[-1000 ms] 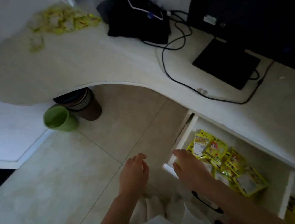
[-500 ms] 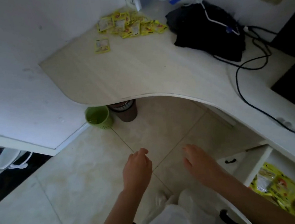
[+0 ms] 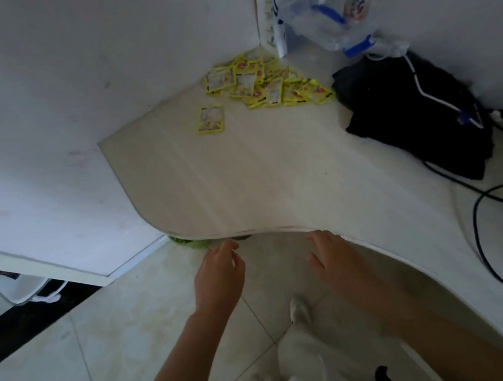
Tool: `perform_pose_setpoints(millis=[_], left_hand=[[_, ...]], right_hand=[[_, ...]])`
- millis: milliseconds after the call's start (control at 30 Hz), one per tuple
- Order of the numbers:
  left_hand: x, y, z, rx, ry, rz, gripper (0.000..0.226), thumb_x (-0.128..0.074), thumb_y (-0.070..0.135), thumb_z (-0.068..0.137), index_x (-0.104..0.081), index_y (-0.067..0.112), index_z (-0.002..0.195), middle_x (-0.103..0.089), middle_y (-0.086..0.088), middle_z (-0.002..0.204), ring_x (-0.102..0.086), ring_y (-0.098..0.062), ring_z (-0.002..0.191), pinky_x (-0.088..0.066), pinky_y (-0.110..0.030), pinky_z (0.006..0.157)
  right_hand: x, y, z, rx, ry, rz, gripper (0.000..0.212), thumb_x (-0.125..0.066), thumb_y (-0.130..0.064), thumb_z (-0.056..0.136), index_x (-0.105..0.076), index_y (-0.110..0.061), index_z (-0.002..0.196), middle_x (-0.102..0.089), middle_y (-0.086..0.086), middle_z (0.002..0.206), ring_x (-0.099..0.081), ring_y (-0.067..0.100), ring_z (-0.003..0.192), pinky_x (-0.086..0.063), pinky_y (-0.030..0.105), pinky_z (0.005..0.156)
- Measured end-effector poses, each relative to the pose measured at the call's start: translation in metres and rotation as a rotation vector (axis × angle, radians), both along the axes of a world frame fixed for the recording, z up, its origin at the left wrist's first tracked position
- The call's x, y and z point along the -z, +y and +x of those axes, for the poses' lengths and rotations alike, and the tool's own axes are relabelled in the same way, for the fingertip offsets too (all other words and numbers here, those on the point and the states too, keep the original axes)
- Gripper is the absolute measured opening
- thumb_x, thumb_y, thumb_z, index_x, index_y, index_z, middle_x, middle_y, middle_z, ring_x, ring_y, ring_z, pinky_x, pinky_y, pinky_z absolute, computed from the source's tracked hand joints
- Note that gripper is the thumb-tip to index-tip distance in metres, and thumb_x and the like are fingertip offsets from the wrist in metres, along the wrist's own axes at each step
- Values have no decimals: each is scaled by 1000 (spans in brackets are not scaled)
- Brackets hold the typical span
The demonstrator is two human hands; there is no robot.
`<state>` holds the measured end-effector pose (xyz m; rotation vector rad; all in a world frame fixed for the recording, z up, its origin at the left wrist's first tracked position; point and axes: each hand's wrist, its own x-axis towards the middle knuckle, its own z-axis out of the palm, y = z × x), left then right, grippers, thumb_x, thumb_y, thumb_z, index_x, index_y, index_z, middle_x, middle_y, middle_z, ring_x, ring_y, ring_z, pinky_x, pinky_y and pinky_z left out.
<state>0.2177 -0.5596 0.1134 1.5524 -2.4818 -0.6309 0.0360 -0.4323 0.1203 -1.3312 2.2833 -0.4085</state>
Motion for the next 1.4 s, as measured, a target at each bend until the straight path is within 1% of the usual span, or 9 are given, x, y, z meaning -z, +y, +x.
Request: perform_pose_setpoints(millis=[133,300,433,500,700,1000,1233,1333,1400], left_hand=[[-8,-38,-32,-42,13,3,22,-49,24,95,-60,23,113,-68,2,103,-62,-16,98,-53,-33,81],[-9,-88,-66,-58,14,17,23,-50,22,94,-61,21,114,-69,0,101,-62,-17,96,-54,-35,80],[-8,-132,-88,-62,6,12,24,-49,21,94,-61,21,115,-69,0,101,-62,-16,95,-51,-30,78],[-7,-157,-98,-63,4,10,24,-49,22,94,-60,21,115,-68,0,102,-61,-17,96,-49,-29,77],[-3,-243,-126,-34,-35,39,25,-48,22,94,-58,23,117,-66,-1,106,-58,-20,105,-47,-33,79],[11,-329,-146,2,-70,126,26,-48,23,92,-57,23,117,-65,1,109,-58,-20,107,-50,-34,83],[18,-372,-168,-38,-97,162,25,-49,24,91,-59,22,113,-64,0,110,-57,-22,106,-51,-37,83],[24,-388,-179,-69,-95,183,23,-51,25,90,-59,18,111,-61,-3,111,-57,-25,105,-52,-40,82],[26,-399,-188,-100,-104,207,26,-52,28,91,-58,17,114,-57,-6,115,-56,-27,107,-50,-39,82]], right_hand=[[-11,-49,-41,-43,29,-12,38,-41,-28,98,-43,-21,135,-54,-1,128,-52,20,114,-46,35,94],[-17,-106,-86,-92,37,-4,39,-40,-31,99,-41,-20,136,-54,0,129,-52,17,113,-48,32,91],[-16,-148,-114,-98,51,-3,38,-40,-32,98,-42,-20,135,-55,0,127,-53,17,111,-49,32,89],[-16,-170,-125,-98,53,3,38,-40,-31,99,-42,-20,135,-55,-1,126,-52,17,110,-48,31,88],[-11,-243,-152,-67,88,-3,36,-43,-31,97,-44,-20,132,-56,0,121,-53,19,107,-48,33,85],[-2,-322,-171,-3,99,30,35,-45,-31,96,-47,-20,129,-58,0,117,-54,21,107,-48,35,85],[0,-379,-201,-55,112,59,34,-46,-30,96,-47,-19,128,-58,1,121,-53,22,112,-49,36,87],[-2,-408,-217,-117,120,76,34,-46,-29,96,-48,-16,128,-58,5,121,-54,25,112,-50,38,86],[-3,-431,-228,-164,136,89,34,-45,-28,96,-48,-13,127,-57,8,121,-54,28,110,-50,40,84]])
